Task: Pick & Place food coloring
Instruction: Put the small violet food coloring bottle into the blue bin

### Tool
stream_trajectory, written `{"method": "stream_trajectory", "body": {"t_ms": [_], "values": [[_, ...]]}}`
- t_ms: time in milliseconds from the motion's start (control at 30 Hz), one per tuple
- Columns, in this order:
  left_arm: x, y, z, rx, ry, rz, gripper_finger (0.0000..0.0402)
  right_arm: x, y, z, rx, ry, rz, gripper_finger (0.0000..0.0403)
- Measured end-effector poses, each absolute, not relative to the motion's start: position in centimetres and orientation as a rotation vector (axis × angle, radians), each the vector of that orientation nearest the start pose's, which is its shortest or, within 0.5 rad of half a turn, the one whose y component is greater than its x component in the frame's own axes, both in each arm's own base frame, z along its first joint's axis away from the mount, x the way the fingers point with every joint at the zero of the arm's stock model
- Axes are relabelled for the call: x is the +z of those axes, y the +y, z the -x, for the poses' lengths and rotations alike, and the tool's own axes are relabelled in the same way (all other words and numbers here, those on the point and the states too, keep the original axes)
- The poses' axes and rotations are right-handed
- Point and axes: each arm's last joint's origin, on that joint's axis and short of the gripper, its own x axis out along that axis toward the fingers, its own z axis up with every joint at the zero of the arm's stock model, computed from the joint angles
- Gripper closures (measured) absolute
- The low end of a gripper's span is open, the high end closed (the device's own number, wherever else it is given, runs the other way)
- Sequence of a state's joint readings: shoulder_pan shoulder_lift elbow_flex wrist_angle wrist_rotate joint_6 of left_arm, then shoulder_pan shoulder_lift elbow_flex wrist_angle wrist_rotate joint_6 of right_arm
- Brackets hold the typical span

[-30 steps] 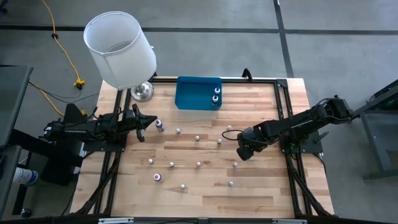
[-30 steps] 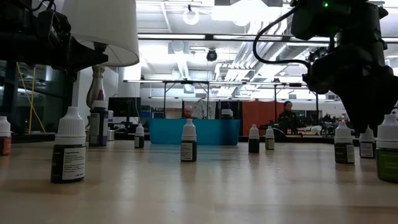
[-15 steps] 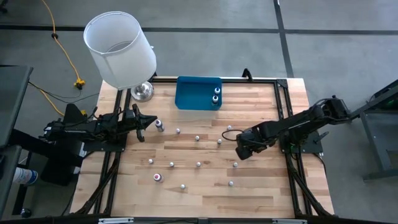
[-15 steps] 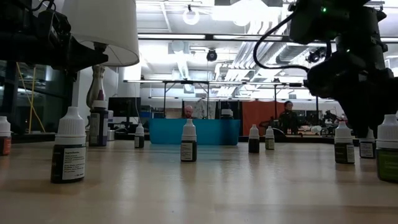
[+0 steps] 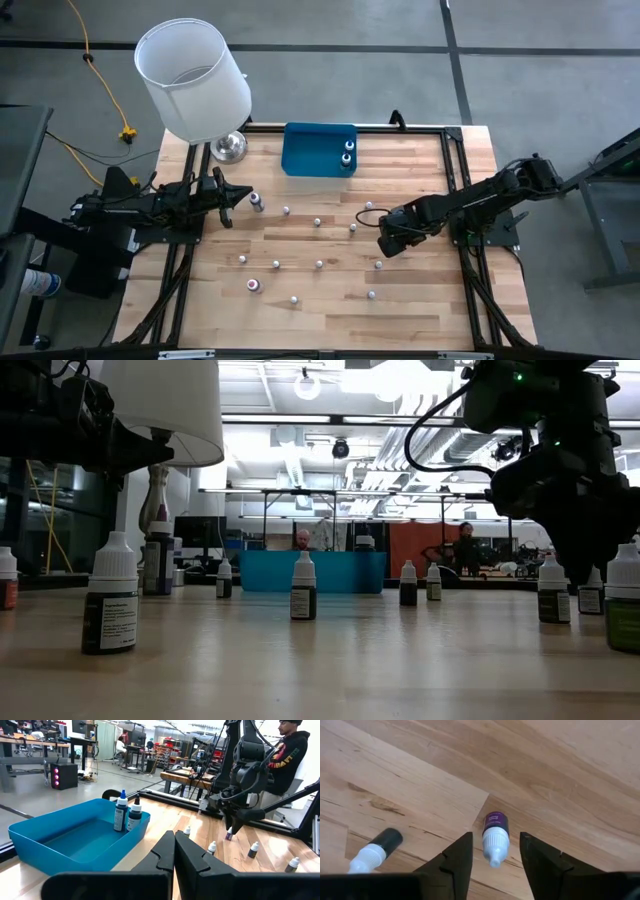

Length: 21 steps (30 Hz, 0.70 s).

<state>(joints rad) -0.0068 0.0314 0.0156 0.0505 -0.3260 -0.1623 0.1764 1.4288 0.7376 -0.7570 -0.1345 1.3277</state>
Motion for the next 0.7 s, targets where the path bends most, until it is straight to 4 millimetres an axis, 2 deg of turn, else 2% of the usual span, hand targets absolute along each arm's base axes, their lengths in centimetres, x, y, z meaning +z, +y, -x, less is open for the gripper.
{"method": "stream_trajectory", "body": {"t_ms": [533,700], "values": [[17.13,0.86,-9.72,0.315,-0.061,0.167,0.0401,15.92,4.27,-21.73,-0.717,1.386,-1.013,0.0341],[17.13,0.86,-9.72,0.315,-0.061,0.167,0.0401,15.94,4.27,-21.75,-0.715,1.386,-1.014,0.0341]]}}
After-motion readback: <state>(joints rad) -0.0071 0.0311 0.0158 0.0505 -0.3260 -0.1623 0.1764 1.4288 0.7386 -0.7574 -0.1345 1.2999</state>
